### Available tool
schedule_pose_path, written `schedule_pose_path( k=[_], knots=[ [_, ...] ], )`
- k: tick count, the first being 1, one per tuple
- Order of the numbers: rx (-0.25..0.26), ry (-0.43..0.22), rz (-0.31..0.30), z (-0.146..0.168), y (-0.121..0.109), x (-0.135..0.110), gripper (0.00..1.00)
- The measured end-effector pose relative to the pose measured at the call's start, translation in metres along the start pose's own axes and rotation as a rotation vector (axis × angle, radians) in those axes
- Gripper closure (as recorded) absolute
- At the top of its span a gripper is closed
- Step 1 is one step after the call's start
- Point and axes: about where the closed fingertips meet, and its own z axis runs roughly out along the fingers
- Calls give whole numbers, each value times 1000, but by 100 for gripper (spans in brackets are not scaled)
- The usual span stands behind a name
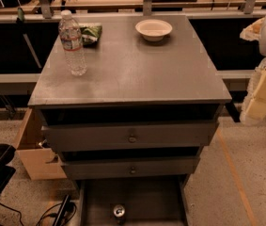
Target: Pick redbull can from bottom drawer and place on counter
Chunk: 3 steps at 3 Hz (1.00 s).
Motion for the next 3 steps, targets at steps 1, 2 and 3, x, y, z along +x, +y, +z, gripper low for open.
schedule_pose_path(
  k=[1,2,3],
  knots=[
    [0,0,0,0,0,0,0],
    [-5,-59,12,10,7,11,0],
    [-23,-198,44,55,39,45,0]
  ],
)
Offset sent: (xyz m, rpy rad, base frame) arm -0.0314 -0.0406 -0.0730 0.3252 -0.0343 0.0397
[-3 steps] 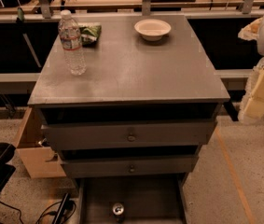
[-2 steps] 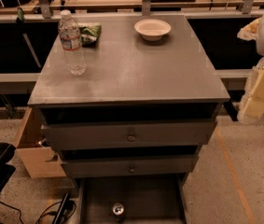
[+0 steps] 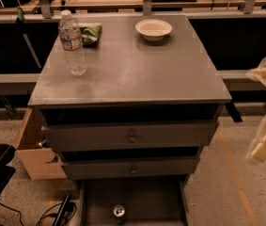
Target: Pick redbull can from bottom drawer and place on counter
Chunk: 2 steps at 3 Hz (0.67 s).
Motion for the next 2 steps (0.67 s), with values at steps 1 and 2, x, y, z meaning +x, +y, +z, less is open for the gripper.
schedule_pose_path(
  k=[1,2],
  knots=[
    [-41,-159,70,71,39,39,0],
    [-70,-360,177,155,89,61,0]
  ],
)
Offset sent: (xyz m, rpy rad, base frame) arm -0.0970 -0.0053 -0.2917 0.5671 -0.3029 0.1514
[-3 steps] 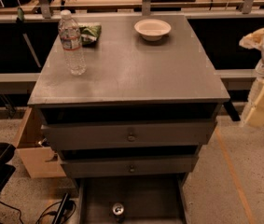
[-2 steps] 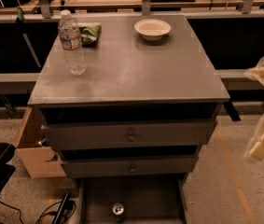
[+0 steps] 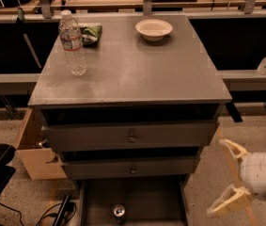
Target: Pick redbull can from bottom drawer and place on counter
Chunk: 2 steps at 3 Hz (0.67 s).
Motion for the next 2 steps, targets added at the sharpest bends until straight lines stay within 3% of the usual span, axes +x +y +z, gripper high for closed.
schedule_pose_path(
  k=[1,2],
  knots=[
    [22,-133,33,28,21,47,0],
    [31,-166,-3,33,28,68,0]
  ],
)
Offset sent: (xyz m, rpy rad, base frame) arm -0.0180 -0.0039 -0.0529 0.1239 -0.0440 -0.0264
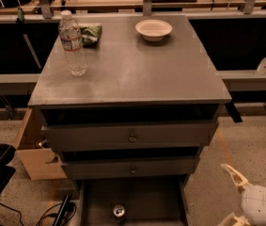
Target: Pick redbull can from bottom drawer and place on counter
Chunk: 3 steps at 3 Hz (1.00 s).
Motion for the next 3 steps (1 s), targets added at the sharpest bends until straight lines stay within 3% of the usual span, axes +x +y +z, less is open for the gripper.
schedule_pose_path(
  k=[1,2,3],
  knots=[
    [-1,3,-5,0,-1,-2,0],
    [16,-43,-18,18,2,7,0],
    [48,-132,-52,73,13,39,0]
  ],
)
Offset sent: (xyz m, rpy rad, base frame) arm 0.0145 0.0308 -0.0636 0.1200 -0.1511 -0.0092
